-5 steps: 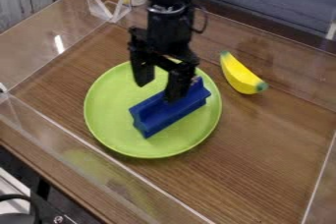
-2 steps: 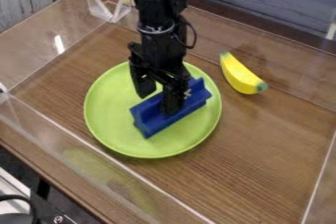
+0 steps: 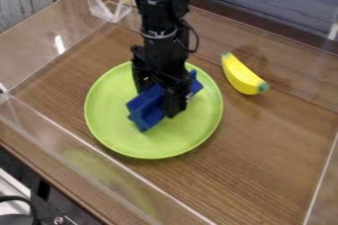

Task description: Remove the blue object from inside the green plate and put it on the table

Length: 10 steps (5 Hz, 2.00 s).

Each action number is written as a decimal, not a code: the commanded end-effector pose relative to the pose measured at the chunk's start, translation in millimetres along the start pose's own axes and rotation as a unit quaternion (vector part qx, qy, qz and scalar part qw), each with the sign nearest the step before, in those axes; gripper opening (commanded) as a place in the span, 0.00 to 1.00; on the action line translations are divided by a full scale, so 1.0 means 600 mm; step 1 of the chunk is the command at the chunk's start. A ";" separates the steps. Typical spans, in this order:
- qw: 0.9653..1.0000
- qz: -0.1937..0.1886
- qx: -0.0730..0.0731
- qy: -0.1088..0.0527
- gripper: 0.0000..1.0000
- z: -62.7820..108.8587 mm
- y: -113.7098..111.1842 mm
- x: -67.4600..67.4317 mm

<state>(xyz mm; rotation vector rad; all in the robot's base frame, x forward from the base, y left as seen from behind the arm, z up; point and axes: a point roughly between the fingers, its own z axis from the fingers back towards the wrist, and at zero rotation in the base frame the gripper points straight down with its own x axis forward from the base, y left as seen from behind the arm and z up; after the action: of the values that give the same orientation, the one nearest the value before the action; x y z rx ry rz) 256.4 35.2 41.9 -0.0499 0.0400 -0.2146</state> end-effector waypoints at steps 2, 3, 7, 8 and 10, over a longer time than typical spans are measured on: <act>1.000 0.001 -0.002 -0.021 0.00 0.014 0.001 0.010; 1.000 0.001 -0.006 -0.020 0.00 0.012 0.000 0.011; 1.000 0.002 -0.020 -0.018 0.00 0.004 -0.002 0.013; 1.000 0.003 -0.023 -0.017 0.00 0.003 -0.002 0.013; 0.999 0.004 -0.029 -0.014 0.00 0.000 -0.003 0.013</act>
<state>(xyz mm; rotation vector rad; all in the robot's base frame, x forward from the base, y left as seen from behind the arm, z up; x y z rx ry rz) 262.7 30.3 41.3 -0.1114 0.0232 -0.2101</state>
